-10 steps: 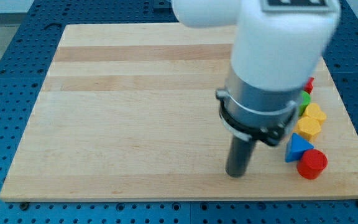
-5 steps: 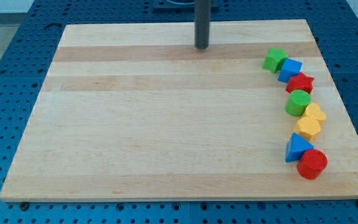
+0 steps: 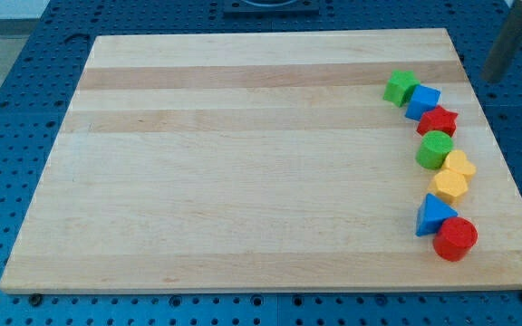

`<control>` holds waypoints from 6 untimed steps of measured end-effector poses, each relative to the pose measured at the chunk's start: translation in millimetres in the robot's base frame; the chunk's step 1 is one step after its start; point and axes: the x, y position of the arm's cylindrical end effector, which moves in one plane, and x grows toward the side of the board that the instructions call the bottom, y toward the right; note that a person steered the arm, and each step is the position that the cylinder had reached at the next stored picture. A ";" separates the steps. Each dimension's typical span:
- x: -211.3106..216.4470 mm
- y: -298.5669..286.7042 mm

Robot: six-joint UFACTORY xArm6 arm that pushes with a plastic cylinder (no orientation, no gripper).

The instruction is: Nudge the red star down a bit

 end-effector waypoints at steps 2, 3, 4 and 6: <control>18.7 -12.7; 31.1 -22.6; 37.8 -39.8; 45.7 -71.2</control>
